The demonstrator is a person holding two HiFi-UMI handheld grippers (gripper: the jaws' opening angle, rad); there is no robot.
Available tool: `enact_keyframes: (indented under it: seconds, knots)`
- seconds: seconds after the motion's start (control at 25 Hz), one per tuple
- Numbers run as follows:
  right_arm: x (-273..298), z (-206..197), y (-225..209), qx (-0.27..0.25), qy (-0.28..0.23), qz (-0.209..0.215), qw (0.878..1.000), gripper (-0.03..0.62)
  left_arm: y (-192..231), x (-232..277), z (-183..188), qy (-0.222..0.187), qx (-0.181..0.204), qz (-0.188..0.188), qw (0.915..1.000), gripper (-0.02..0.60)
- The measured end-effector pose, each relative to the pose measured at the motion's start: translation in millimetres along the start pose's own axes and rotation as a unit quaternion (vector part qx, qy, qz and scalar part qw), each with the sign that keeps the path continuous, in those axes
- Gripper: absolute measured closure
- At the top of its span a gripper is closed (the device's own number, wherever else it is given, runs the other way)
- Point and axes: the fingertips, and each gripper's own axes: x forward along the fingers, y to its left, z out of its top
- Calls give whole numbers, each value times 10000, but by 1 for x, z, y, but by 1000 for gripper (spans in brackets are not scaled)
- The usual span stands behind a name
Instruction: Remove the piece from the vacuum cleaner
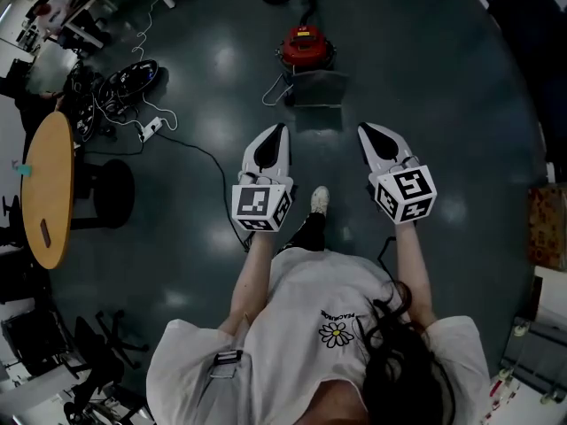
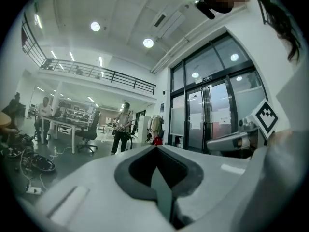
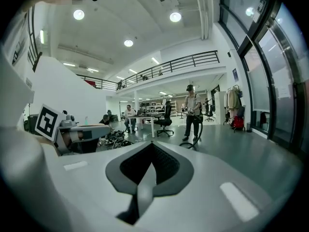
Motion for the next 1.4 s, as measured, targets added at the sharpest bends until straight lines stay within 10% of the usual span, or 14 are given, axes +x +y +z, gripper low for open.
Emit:
enact_keyframes:
  seconds: [0.44,1.12,1.4]
  knots:
    - [134,22,-69,-809,527,-27,9953,571,100,126,-13,431,-291,78,9986,580]
    - [311,-14,-241,-221,1124,91,9934,571,152,351,-71,1818,351,-344,9821,580]
    - [386,-87,-274,-717,1788,412,9804,571,184,448,-194,2772,583,-913,9547,581]
